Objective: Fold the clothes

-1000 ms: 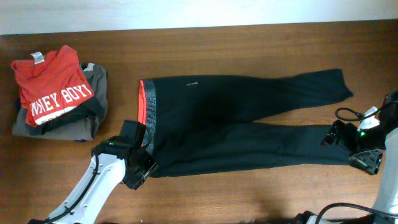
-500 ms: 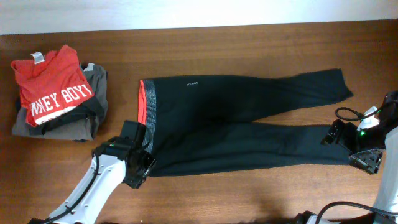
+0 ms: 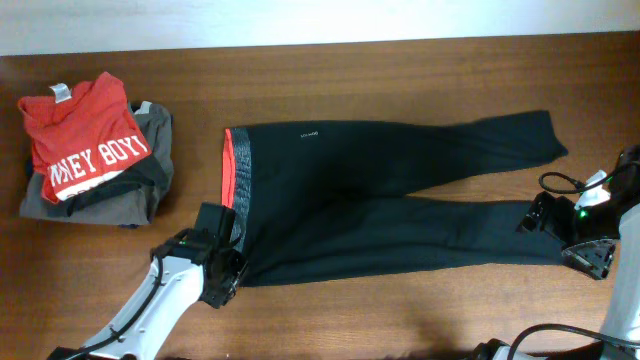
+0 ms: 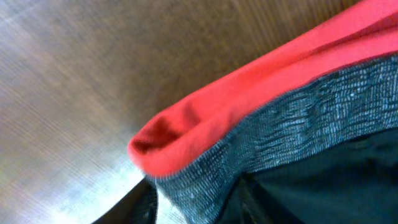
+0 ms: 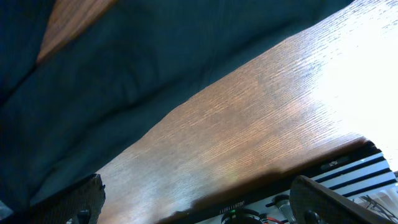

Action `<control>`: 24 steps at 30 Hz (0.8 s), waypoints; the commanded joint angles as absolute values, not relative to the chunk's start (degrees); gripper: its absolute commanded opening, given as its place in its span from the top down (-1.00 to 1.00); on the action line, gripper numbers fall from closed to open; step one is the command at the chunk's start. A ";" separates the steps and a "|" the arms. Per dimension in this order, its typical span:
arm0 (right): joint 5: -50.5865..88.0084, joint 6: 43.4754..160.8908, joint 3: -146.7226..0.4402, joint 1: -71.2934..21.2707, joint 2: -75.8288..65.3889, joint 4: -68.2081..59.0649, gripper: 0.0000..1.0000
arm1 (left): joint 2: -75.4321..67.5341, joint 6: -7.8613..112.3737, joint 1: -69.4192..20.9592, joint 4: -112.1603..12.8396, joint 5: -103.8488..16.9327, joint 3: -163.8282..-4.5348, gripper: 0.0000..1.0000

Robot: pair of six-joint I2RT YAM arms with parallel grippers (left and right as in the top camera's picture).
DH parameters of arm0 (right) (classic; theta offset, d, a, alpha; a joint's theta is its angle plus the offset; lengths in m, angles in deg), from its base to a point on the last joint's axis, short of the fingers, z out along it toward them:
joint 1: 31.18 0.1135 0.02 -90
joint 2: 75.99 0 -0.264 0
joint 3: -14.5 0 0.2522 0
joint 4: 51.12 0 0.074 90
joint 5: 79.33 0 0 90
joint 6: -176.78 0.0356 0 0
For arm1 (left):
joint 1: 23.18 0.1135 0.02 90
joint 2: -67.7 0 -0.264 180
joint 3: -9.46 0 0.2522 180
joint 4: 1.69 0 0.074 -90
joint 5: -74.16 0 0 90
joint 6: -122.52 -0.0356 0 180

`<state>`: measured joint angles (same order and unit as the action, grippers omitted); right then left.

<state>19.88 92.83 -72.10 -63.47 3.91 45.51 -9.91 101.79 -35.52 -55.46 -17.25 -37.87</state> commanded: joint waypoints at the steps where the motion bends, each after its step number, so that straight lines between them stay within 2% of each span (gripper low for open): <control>1: 20.58 92.98 -71.80 -63.82 4.10 45.49 -0.98 | -9.10 102.34 -35.13 -51.18 -15.77 -34.26 0.41; 4: 20.58 92.98 -71.80 -63.82 4.10 45.51 -0.98 | -9.10 101.99 -35.13 -50.04 -15.79 -33.23 0.67; 6: 20.58 92.98 -71.80 -63.82 4.10 45.51 -0.98 | -9.10 99.00 -35.10 -49.98 -15.81 -33.23 0.95; 7: 20.58 93.00 -71.80 -63.82 4.10 45.51 -0.98 | -9.07 97.58 -35.10 -50.02 -15.81 -33.25 0.99; 14: 21.26 93.99 -71.80 -63.84 4.87 45.14 -0.98 | -4.79 93.86 -33.14 -57.52 -11.15 -35.64 0.99; 19: 25.65 97.02 -69.37 -63.93 8.78 41.38 -0.98 | 0.59 90.65 -28.44 -57.93 -7.90 -36.29 0.99; 24: 27.81 102.58 -63.27 -63.95 13.28 35.13 -0.98 | 1.02 89.16 -28.00 -58.28 -7.87 -36.29 0.99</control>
